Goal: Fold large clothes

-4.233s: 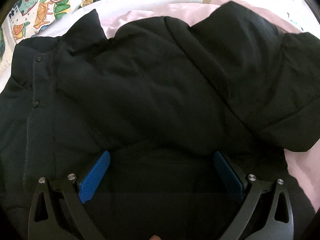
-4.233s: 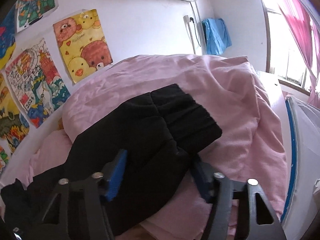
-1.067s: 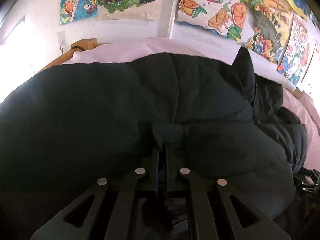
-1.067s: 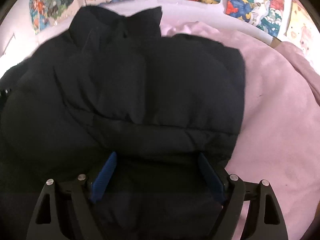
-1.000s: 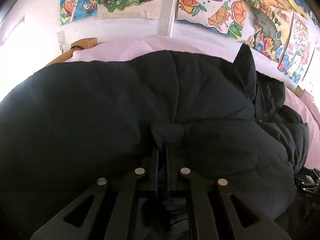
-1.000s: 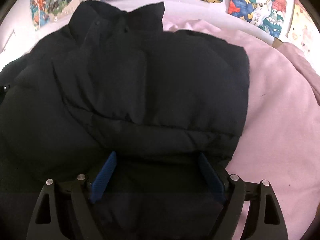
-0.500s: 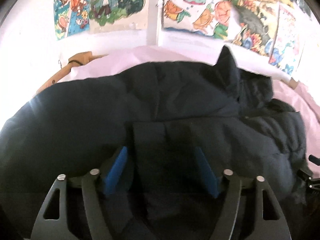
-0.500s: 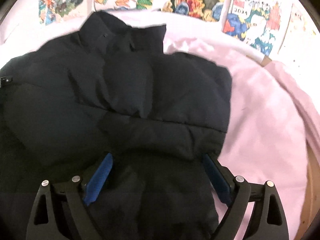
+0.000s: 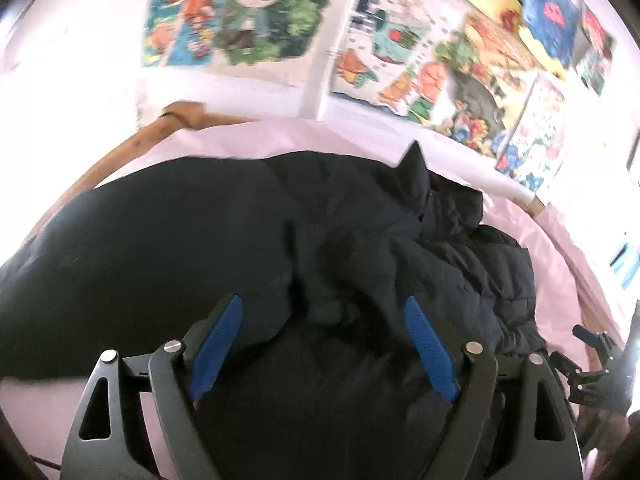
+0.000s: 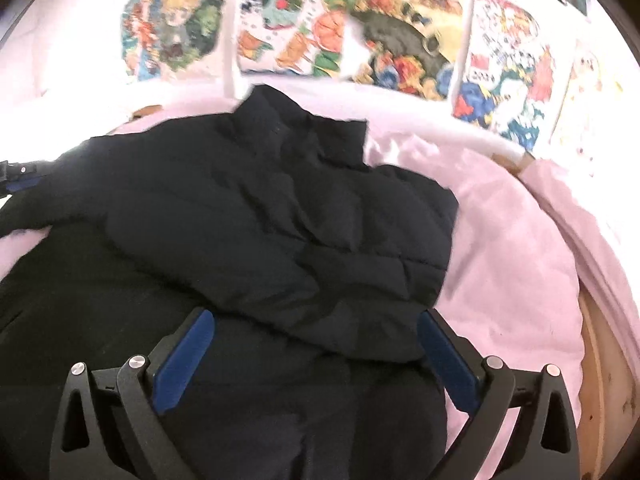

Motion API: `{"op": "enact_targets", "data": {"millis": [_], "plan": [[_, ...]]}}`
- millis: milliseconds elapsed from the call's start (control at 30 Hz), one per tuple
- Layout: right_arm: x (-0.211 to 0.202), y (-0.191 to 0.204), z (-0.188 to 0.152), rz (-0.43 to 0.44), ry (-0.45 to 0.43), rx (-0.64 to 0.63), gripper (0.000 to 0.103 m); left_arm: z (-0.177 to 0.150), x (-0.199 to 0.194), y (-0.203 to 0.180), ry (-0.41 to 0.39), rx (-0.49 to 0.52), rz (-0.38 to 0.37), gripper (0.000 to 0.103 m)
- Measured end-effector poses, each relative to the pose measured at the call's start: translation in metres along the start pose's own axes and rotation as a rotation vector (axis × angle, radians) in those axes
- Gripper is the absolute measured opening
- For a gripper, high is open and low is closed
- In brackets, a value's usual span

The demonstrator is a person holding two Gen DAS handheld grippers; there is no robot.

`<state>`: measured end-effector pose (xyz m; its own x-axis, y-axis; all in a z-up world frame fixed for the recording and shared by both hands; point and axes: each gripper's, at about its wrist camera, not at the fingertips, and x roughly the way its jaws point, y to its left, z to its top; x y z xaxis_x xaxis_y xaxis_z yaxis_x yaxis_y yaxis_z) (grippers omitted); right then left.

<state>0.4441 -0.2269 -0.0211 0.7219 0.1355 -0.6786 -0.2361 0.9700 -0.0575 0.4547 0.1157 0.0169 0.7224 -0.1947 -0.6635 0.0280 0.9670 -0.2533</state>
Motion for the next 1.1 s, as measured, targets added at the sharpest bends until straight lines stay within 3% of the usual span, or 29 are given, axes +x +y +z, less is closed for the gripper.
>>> {"op": "enact_targets", "data": {"millis": [233,333,500,633,867,1100], "plan": [[-0.026,0.025,0.001,0.098,-0.014,-0.03,0.103,-0.044,-0.068,0.086,-0.031,-0.184,0.105,0.092],[-0.032,0.04,-0.002,0.129,-0.016,-0.052,0.103,-0.068,-0.084,0.131,-0.026,-0.313,0.147,0.092],[-0.022,0.069,-0.004,0.113,0.024,-0.144,0.103,-0.087,-0.105,0.185,-0.084,-0.513,0.122,0.092],[-0.004,0.094,0.006,0.08,0.058,-0.213,0.103,-0.08,-0.107,0.199,-0.147,-0.579,0.13,0.093],[0.059,0.144,0.054,0.089,0.076,-0.154,0.103,-0.079,-0.092,0.228,-0.201,-0.79,0.185,0.093],[0.131,0.208,0.096,0.108,0.041,-0.133,0.103,-0.088,-0.097,0.236,-0.284,-0.785,0.194,0.092]]}}
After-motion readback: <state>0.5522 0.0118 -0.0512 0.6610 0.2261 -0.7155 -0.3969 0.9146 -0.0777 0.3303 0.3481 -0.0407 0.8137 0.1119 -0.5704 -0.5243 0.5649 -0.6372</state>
